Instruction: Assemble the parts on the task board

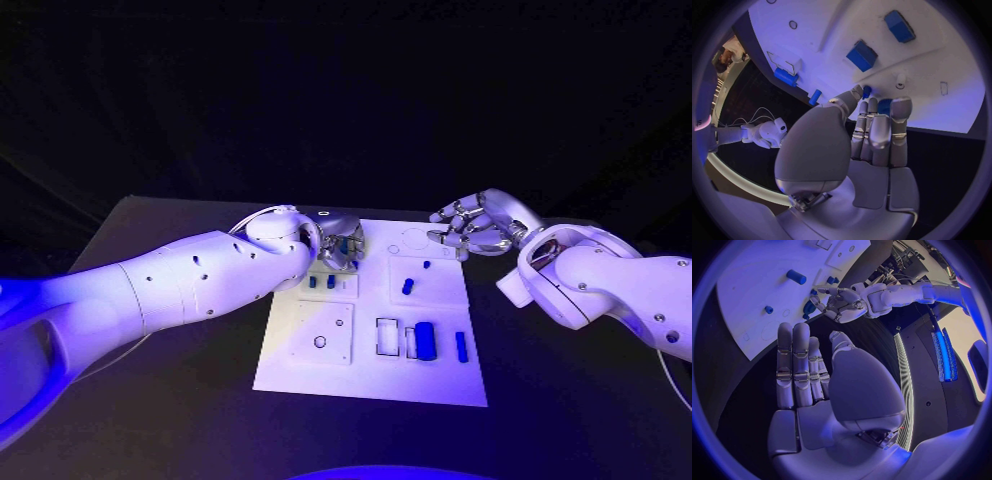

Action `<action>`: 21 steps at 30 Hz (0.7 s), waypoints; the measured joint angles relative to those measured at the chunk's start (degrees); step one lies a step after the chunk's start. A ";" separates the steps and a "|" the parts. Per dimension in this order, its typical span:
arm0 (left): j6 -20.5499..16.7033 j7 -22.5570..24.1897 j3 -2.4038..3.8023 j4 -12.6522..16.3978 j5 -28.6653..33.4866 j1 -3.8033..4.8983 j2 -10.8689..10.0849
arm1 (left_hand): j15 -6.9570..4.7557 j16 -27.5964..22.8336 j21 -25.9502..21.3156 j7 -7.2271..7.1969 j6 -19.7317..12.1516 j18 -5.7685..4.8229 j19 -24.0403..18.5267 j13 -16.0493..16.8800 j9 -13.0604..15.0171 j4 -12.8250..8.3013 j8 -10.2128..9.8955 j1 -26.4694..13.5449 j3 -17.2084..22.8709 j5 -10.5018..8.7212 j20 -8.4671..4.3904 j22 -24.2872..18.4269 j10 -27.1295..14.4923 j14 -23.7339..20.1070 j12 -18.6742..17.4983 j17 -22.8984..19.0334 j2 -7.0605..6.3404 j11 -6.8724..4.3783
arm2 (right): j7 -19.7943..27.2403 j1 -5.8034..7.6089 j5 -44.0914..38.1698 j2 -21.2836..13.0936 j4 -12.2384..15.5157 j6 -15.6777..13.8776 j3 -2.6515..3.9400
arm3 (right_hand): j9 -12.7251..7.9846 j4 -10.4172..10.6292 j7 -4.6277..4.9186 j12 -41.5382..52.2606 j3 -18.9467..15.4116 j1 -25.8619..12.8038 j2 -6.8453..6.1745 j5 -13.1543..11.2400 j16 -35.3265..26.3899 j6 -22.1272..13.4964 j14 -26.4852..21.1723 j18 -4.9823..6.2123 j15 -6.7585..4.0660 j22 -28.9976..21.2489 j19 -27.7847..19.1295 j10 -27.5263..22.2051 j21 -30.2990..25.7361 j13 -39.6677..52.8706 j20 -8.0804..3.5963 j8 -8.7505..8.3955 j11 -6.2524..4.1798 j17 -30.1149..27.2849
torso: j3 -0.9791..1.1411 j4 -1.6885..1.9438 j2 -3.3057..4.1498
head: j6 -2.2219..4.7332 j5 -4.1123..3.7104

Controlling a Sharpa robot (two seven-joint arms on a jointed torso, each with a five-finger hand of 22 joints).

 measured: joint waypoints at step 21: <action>1.71 -0.14 0.05 -2.06 -0.15 -0.26 1.33 | 0.21 2.25 3.27 0.00 1.64 -0.61 0.41 -0.79 -0.86 -0.67 -1.00 1.20 2.05 0.00 0.00 3.55 1.86 0.20 -0.87 1.38 1.20 -0.02 | 0.09 -0.01 -0.01 0.22 0.00 0.00 0.02 | 0.00 0.00 0.00 0.00 0.00 0.00 0.00 0.00 0.00 0.00 0.00 0.00 0.00 0.00 0.00 -0.01 0.00 0.00 0.00 0.00 -0.01 -0.02 | 0.07 0.01 -0.05 | -0.12 0.02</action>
